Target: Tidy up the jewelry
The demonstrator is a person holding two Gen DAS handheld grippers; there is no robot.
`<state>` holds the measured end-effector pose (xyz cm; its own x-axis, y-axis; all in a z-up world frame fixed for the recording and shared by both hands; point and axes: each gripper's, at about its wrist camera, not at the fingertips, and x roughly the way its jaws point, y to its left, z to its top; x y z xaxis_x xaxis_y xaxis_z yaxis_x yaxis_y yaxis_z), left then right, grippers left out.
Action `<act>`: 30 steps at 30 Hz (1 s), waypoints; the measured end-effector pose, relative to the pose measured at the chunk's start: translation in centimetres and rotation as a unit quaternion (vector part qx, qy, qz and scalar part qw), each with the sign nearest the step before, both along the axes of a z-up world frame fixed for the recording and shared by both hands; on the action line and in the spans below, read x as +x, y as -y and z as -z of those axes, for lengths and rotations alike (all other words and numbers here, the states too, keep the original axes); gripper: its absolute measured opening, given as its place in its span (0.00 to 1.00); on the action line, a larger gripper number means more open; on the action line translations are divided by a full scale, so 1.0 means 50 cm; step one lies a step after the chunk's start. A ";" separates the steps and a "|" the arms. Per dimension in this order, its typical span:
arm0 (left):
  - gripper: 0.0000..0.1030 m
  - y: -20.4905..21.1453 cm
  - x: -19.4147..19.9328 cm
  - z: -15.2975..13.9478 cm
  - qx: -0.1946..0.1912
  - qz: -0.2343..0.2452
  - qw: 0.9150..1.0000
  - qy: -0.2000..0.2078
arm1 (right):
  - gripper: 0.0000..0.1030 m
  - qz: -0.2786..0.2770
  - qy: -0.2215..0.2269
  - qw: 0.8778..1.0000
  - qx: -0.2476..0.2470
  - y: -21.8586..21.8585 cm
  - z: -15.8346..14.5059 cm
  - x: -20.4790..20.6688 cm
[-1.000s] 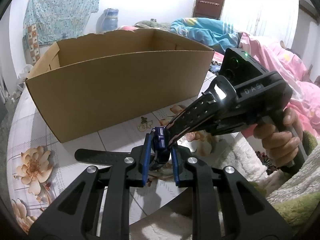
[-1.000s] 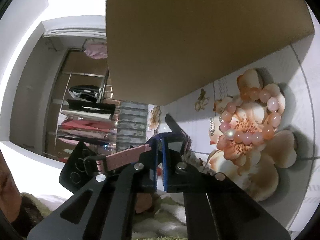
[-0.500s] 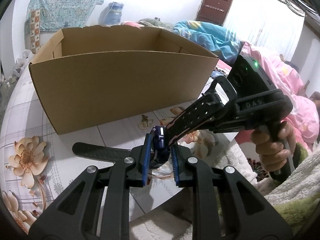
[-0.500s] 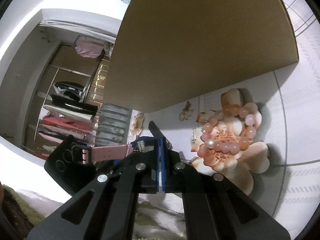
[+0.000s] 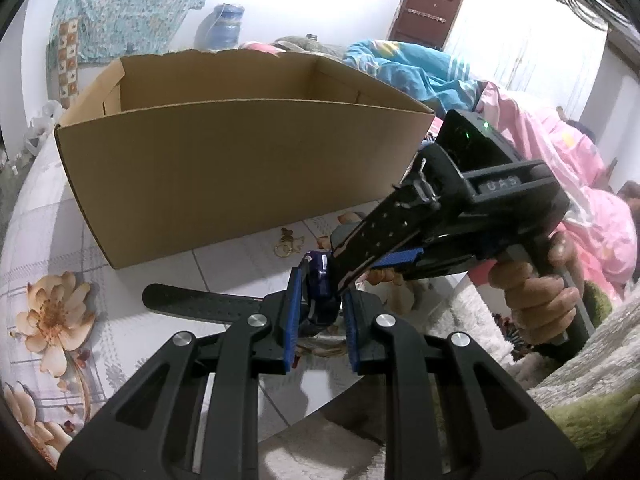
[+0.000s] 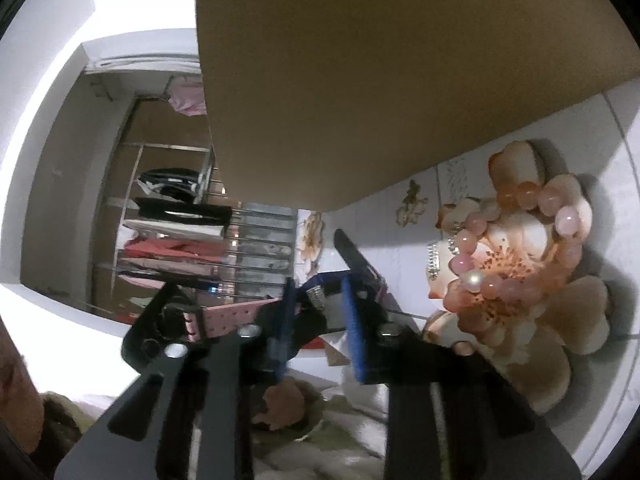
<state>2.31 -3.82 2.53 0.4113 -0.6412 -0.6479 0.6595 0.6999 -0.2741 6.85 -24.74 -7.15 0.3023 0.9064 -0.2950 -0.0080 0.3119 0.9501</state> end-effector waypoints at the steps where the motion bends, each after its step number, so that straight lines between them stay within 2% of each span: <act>1: 0.18 -0.001 0.001 0.001 -0.001 0.000 1.000 -0.001 | 0.11 0.001 0.000 1.000 0.005 0.000 0.001 0.000; 8: 0.18 -0.008 0.006 -0.001 -0.016 -0.002 1.000 -0.016 | 0.03 0.009 0.007 1.000 -0.009 0.006 -0.002 -0.007; 20: 0.19 -0.017 0.015 0.002 -0.031 -0.004 0.999 -0.039 | 0.02 0.005 0.038 0.994 -0.107 -0.004 -0.026 -0.019; 24: 0.19 -0.016 0.017 0.002 -0.031 -0.003 0.999 -0.038 | 0.02 0.011 0.057 0.984 -0.171 -0.008 -0.041 -0.026; 27: 0.19 -0.015 0.020 0.004 -0.031 -0.003 0.999 -0.042 | 0.02 0.014 0.065 0.980 -0.186 -0.005 -0.046 -0.030; 30: 0.19 -0.015 0.017 0.003 -0.031 -0.003 0.999 -0.040 | 0.02 0.024 0.077 0.968 -0.239 -0.003 -0.056 -0.036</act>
